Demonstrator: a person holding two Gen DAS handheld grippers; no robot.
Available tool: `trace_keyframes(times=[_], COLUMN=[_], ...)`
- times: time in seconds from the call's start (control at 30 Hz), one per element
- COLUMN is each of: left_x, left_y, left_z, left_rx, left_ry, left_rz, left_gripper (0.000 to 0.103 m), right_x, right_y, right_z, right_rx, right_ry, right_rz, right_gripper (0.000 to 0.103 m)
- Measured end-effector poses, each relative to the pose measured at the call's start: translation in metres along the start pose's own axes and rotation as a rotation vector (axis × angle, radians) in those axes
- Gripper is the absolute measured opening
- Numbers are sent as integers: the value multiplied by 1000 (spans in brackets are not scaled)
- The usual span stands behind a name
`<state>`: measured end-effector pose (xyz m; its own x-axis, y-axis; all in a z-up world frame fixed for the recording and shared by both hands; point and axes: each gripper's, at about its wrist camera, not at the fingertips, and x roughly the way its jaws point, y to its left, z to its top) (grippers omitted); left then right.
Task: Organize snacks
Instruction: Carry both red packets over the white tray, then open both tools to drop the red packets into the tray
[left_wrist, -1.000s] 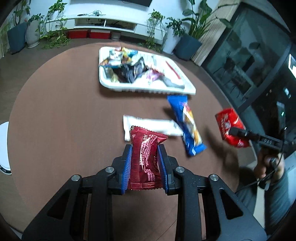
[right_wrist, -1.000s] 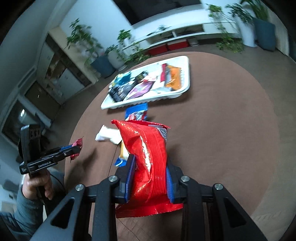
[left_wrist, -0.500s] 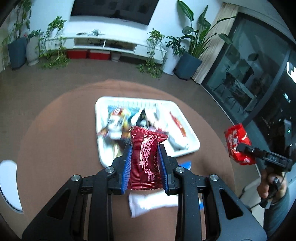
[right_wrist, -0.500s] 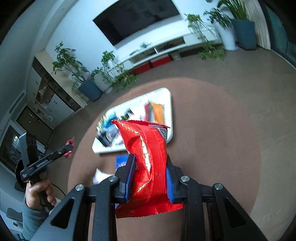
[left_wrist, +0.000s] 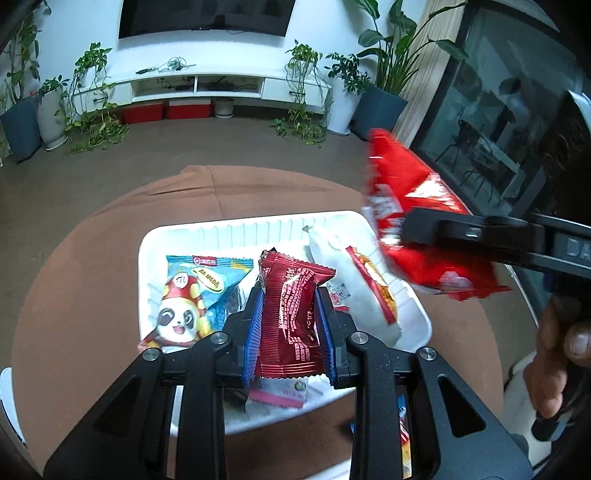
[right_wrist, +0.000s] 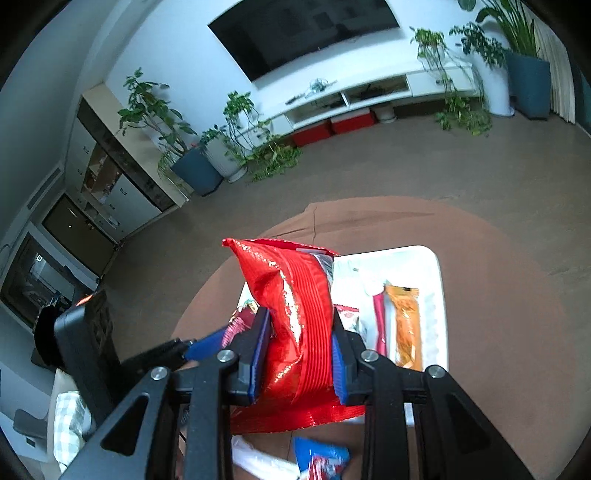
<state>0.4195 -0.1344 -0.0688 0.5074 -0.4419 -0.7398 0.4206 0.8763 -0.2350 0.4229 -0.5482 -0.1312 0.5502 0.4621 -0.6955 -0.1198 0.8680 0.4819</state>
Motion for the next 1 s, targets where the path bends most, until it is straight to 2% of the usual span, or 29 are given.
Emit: trace_keyframes(times=[0.2, 0.4, 0.83, 1.0], left_x=[38, 65, 97, 101], left_y=[0, -6, -16, -19], left_z=[-4, -6, -13, -18], left_rx=[-6, 11, 35, 41], left_ry=[31, 42, 52, 51], left_rz=[16, 21, 22, 17], left_gripper=[26, 27, 26, 27], right_x=[47, 76, 92, 100], right_y=[-14, -21, -25, -21], right_z=[2, 0, -3, -8], right_rx=[26, 24, -5, -33], right_ry=[54, 88, 85, 108], right_rz=[-48, -78, -124, -135], right_gripper=[32, 32, 33, 37])
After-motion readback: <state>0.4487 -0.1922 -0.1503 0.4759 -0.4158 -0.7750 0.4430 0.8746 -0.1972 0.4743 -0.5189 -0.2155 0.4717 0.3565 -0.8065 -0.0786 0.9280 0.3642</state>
